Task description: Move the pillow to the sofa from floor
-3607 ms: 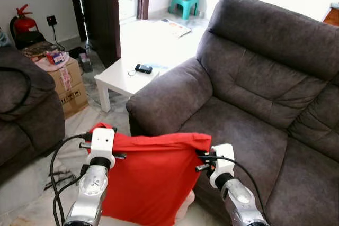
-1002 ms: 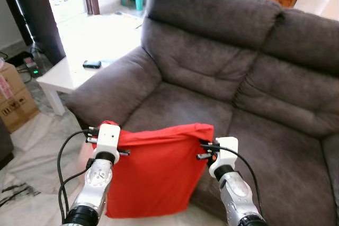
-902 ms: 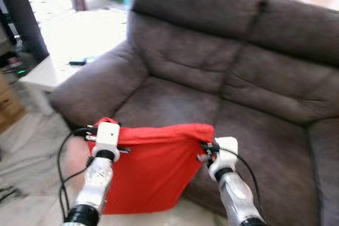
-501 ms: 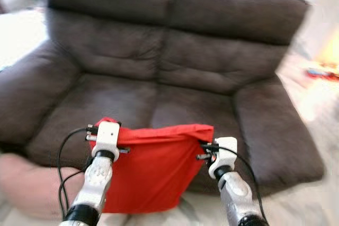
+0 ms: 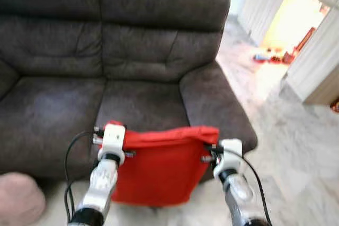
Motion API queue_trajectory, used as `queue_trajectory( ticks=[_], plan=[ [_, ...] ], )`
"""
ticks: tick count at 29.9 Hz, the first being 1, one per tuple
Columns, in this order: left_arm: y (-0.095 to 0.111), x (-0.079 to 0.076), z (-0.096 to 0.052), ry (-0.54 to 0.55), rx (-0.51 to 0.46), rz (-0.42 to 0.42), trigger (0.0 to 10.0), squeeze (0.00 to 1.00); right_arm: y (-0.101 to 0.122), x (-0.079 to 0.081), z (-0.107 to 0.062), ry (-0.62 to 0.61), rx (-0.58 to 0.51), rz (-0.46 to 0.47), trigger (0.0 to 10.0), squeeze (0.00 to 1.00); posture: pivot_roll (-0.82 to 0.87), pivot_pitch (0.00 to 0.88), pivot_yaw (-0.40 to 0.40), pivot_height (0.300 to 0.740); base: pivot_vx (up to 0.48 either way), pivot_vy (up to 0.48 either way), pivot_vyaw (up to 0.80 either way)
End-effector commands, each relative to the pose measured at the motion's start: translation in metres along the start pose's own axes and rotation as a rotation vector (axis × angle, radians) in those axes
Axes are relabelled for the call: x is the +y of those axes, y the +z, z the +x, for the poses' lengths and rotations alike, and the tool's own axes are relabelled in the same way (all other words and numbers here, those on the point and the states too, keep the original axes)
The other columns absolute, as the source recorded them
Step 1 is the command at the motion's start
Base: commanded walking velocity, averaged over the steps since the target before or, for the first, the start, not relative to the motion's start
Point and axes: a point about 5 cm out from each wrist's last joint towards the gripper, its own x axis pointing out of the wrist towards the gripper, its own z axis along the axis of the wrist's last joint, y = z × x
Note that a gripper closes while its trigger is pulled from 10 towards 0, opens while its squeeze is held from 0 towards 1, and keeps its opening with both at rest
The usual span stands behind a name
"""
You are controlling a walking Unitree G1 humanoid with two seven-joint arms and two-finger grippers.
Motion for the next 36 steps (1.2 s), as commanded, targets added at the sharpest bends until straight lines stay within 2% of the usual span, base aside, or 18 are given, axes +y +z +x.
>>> queue_trajectory(
  ticks=[1, 5, 12, 21, 36],
  plan=[
    [0.012, 0.025, 0.005, 0.099, -0.063, 0.019, 10.0, 0.0, 0.022, -0.026, 0.001, -0.11, -0.109, 0.003, 10.0, 0.0, 0.17, 0.0, -0.129, 0.74, 0.0, -0.379, 0.0],
    [0.012, 0.025, 0.005, 0.103, -0.064, 0.019, 10.0, 0.0, 0.023, -0.024, 0.002, -0.09, -0.112, -0.015, 10.0, 0.0, 0.16, 0.0, -0.13, 0.74, 0.0, -0.384, 0.0],
    [0.012, 0.026, 0.005, 0.108, -0.062, 0.017, 10.0, 0.0, 0.021, -0.025, 0.001, -0.083, -0.103, -0.015, 10.0, 0.0, 0.16, 0.0, -0.131, 0.74, 0.0, -0.365, 0.54],
    [0.013, 0.028, 0.005, 0.114, -0.072, 0.006, 10.0, 0.0, 0.026, -0.024, 0.003, -0.083, -0.126, -0.004, 10.0, 0.0, 0.16, 0.0, -0.129, 0.74, 0.0, 0.0, 0.0],
    [0.032, 0.032, -0.002, 0.085, -0.18, 0.025, 10.0, 0.0, 0.043, -0.018, 0.009, -0.051, -0.201, -0.019, 10.0, 0.0, 0.15, 0.0, -0.129, 0.74, 0.0, 0.0, 0.0]
  ],
)
